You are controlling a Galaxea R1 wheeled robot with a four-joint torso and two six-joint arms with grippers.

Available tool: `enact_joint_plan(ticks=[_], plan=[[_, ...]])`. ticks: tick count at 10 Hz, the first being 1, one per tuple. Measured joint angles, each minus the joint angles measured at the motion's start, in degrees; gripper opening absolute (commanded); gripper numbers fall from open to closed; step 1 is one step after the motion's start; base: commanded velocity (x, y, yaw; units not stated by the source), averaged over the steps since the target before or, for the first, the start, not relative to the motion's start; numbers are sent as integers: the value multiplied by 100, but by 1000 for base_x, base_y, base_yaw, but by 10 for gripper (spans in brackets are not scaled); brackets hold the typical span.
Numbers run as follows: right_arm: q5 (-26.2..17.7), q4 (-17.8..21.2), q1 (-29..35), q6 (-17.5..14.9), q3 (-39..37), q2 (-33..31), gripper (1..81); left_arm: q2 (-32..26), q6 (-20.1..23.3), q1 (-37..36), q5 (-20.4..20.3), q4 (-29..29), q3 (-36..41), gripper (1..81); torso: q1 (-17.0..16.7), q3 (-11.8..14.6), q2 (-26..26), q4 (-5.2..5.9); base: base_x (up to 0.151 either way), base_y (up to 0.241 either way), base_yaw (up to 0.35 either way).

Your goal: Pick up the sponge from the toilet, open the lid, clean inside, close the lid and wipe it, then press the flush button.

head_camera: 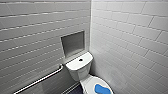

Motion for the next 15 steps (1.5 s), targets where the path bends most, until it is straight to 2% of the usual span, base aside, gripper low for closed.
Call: enact_joint_plan(ticks=[1, 3, 4, 5, 8, 13, 15], plan=[[-5, 22, 162, 44, 154, -99, 811, 30, 0, -1, 4, 0, 0, 811, 131, -194, -205, 0, 0, 0, 0], [39, 83, 962, 263, 523, -308, 811, 39, 0, -23, -7, -1, -11, 811, 400, -553, -621, 0, 0, 0, 0], [59, 101, 1137, 319, 525, -391, 811, 68, 0, -26, 4, -4, -12, 811, 509, -599, -780, 0, 0, 0, 0], [139, 121, 1292, 534, 521, -560, 811, 132, 0, -65, -16, -4, -12, 811, 616, -653, -957, 0, 0, 0, 0], [130, 146, 1174, 1033, 394, -617, 811, 223, -4, -30, 0, -4, -11, 811, 1023, -680, -1606, 0, 0, 0, 0], [157, 146, 1187, 1151, 389, -592, 811, 228, 0, 18, 9, -1, -17, 811, 1689, -699, -2673, 0, 0, 0, 0], [174, 146, 1191, 1209, 355, -546, 811, 245, 0, 82, -16, -4, -94, 811, 1901, -935, -3018, 0, 0, 0, 0]])
